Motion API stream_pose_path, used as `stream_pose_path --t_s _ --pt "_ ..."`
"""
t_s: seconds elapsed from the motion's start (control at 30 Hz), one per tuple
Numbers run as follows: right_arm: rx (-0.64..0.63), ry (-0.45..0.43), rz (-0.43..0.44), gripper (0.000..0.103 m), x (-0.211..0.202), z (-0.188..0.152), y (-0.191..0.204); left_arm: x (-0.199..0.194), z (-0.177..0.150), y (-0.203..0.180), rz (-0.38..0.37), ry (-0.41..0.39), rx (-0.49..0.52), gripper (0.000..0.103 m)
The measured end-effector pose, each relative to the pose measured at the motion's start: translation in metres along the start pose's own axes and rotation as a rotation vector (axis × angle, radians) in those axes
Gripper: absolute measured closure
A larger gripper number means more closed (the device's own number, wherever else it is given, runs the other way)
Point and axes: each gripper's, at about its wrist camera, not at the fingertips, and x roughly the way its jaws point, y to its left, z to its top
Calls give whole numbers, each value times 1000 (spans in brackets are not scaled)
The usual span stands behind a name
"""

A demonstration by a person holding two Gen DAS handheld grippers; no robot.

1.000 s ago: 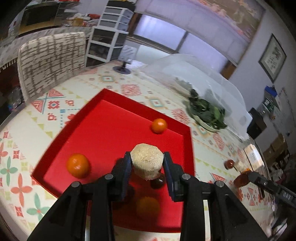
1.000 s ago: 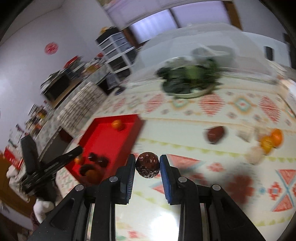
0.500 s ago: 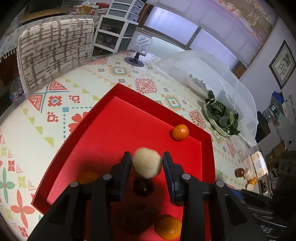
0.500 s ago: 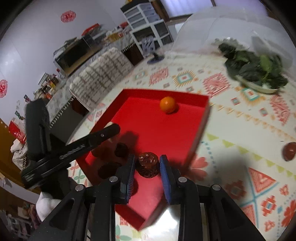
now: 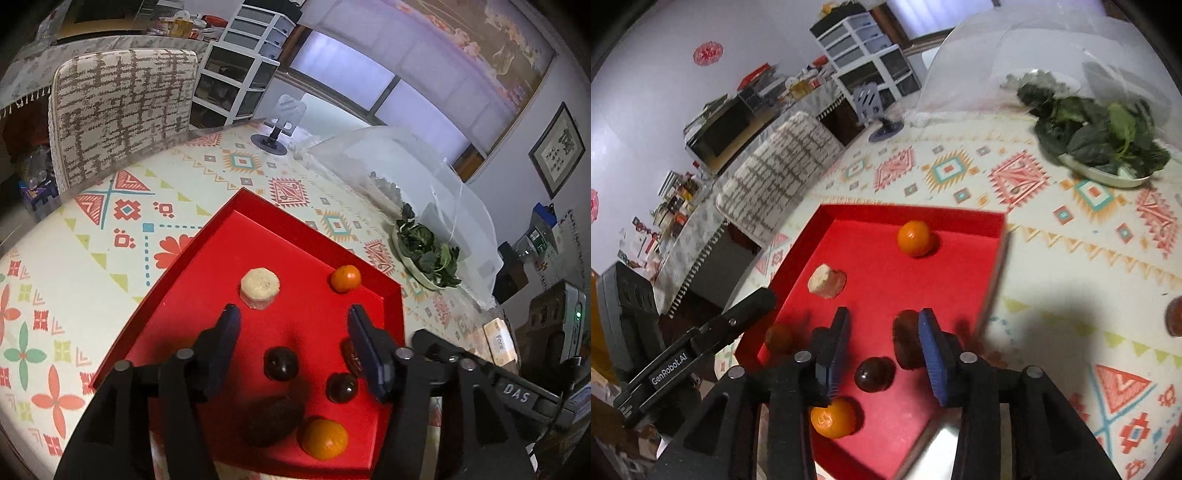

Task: Organize fruits
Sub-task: 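Carry the yam chunk and red date into the red tray and release them, then grasp a red date with the left tool while the right tool grasps a yam chunk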

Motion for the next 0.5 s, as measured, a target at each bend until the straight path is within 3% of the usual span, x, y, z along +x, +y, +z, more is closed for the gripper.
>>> stream_pose_path --t_s 0.23,0.37,0.5 --pt "-32 -123 -104 49 -70 -19 -22 -16 -16 -29 -29 1 18 21" --pt "-65 -225 -233 44 -124 -39 -43 -28 -31 -59 -141 -11 56 20" --pt "-76 -353 -392 17 -186 -62 -79 -34 -54 -97 -228 4 126 20"
